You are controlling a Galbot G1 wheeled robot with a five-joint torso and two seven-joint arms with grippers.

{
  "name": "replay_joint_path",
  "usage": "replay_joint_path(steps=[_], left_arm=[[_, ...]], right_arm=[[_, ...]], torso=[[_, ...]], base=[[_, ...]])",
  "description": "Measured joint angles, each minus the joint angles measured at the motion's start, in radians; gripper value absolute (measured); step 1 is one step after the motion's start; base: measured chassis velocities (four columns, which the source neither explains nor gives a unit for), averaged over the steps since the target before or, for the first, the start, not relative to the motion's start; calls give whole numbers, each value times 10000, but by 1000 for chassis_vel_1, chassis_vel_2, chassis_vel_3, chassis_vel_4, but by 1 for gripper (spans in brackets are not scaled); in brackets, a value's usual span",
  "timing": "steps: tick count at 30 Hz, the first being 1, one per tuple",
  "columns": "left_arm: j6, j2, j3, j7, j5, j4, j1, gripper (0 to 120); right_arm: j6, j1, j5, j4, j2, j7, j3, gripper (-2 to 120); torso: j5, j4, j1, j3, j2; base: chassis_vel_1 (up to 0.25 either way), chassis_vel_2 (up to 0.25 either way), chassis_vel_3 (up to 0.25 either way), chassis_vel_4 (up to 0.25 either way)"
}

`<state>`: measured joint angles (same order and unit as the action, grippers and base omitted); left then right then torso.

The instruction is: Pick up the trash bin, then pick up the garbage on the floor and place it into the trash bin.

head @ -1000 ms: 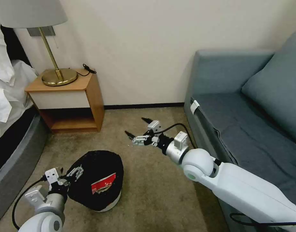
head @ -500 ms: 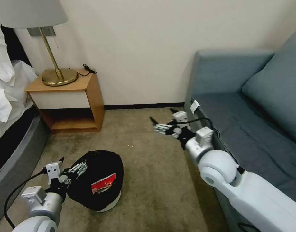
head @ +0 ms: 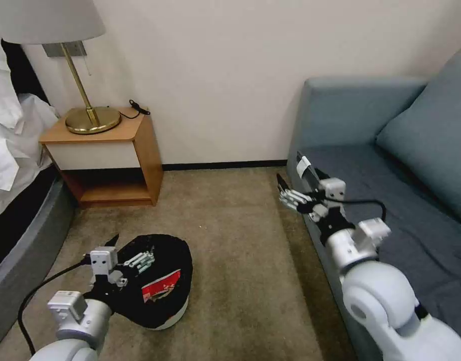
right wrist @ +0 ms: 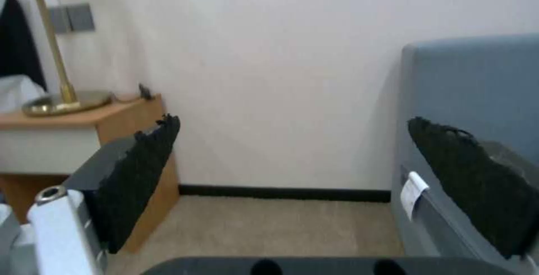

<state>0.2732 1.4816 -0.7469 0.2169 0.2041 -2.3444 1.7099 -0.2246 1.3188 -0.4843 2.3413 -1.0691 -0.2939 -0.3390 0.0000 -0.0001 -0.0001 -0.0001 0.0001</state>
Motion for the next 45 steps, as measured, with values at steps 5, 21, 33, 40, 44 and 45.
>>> replay_joint_path(steps=[5,21,33,40,44,45], left_arm=[[-316,9,77,38,-371,-19,-7,100],[-782,-227,207,-411,-619,218,-153,100],[-1004,-218,343,-760,-582,597,-323,100],[-1011,-314,341,-767,-514,700,-469,100],[-1011,-323,344,-767,-510,720,-490,100],[-1010,-323,345,-767,-509,722,-491,100]], right_arm=[[408,691,763,165,-855,298,-198,100],[1530,2345,4257,413,-3130,412,-134,100],[1636,2731,5066,90,-3812,308,174,100],[1643,2726,5109,0,-3941,308,245,100],[1641,2720,5128,-6,-3957,308,253,100],[1639,2718,5129,-7,-3957,308,254,100]], torso=[[-1,2,0,0,0],[-2,1,1,0,0],[0,1,1,1,0],[0,1,1,1,0],[0,1,1,0,0],[0,2,0,1,0]], base=[[0,0,0,0],[0,0,0,0],[0,0,0,0],[0,0,0,0],[0,0,0,0],[0,0,0,0]])
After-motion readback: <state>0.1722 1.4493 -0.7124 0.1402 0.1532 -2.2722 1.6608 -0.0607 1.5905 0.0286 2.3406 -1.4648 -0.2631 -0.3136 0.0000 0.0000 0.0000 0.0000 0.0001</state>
